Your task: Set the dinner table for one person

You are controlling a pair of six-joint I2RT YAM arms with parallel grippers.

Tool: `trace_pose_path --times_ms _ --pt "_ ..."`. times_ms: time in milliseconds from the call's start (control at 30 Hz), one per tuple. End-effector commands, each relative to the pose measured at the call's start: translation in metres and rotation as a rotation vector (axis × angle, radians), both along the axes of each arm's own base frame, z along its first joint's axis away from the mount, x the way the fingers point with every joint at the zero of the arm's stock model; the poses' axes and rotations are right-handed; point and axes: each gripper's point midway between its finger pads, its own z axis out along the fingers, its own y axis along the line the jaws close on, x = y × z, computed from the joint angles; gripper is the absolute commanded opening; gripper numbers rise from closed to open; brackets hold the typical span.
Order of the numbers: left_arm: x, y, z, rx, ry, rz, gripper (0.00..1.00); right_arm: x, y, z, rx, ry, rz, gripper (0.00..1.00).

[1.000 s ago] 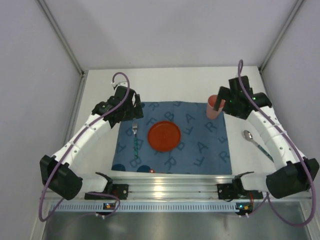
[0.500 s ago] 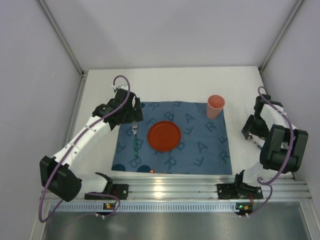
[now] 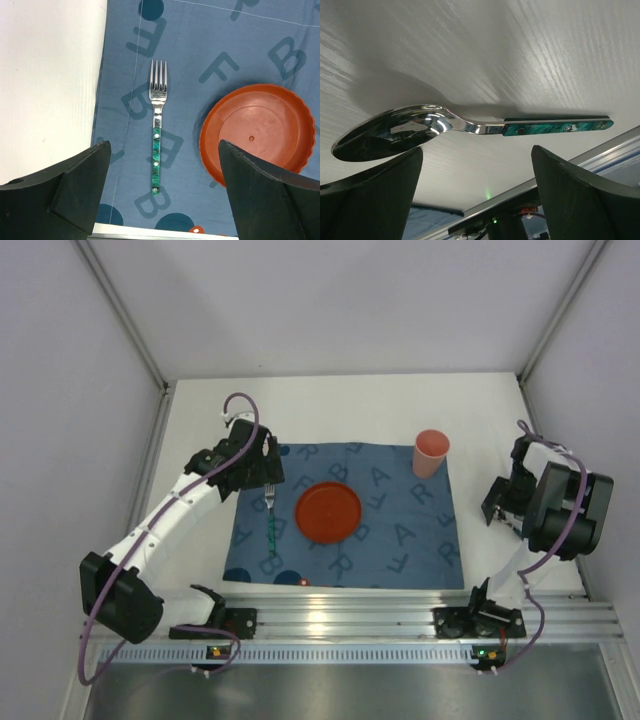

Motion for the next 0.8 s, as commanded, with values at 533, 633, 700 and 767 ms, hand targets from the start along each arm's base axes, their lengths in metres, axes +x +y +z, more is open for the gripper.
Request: trace_pose_path --times_ms 533,633,700,767 --pt "0.025 -0.003 -0.003 0.002 -0.008 0.023 0.93 0.108 0.062 -0.026 0.223 -0.214 0.126 0.46" --pt "0.027 -0.006 -0.003 -0.005 -0.006 0.017 0.93 0.126 0.031 -0.011 0.074 -0.193 0.110 0.51" --pt "0.028 -0.007 -0.003 -0.004 -0.006 0.016 0.93 0.141 0.006 0.004 -0.037 -0.185 0.096 0.52" --pt "0.028 -0.007 -0.004 -0.002 -0.004 0.015 0.93 0.138 -0.009 0.002 -0.075 -0.138 0.075 0.53"
